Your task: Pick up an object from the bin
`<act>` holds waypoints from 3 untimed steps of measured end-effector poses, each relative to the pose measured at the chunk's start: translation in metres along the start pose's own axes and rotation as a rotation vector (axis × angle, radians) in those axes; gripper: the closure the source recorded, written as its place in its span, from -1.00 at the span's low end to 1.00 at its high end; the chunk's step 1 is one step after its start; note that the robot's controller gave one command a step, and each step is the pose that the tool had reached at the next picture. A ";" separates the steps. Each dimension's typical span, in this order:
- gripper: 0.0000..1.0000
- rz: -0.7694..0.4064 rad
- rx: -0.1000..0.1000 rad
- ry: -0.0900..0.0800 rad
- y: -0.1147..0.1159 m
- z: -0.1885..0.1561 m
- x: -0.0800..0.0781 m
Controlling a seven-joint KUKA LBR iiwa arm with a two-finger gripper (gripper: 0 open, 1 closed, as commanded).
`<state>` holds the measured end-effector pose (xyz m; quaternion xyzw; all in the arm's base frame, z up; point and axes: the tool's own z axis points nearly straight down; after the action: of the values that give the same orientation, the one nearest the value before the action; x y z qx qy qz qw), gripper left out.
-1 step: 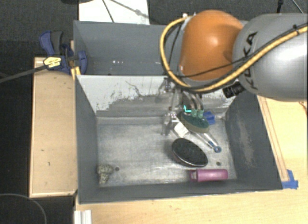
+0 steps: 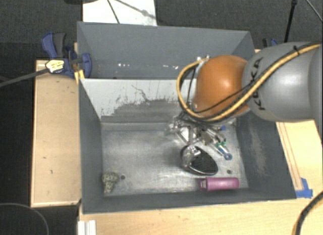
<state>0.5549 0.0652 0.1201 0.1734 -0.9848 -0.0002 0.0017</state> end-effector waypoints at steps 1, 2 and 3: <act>1.00 0.003 0.000 -0.005 0.001 -0.002 -0.002; -1.00 0.006 0.000 -0.005 0.001 -0.002 -0.002; -1.00 -0.245 0.002 -0.002 -0.040 0.020 0.023</act>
Offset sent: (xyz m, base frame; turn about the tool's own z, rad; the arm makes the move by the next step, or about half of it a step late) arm 0.0000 0.0000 0.0000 0.0000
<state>0.5473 0.0198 0.1000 0.2925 -0.9563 0.0003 0.0005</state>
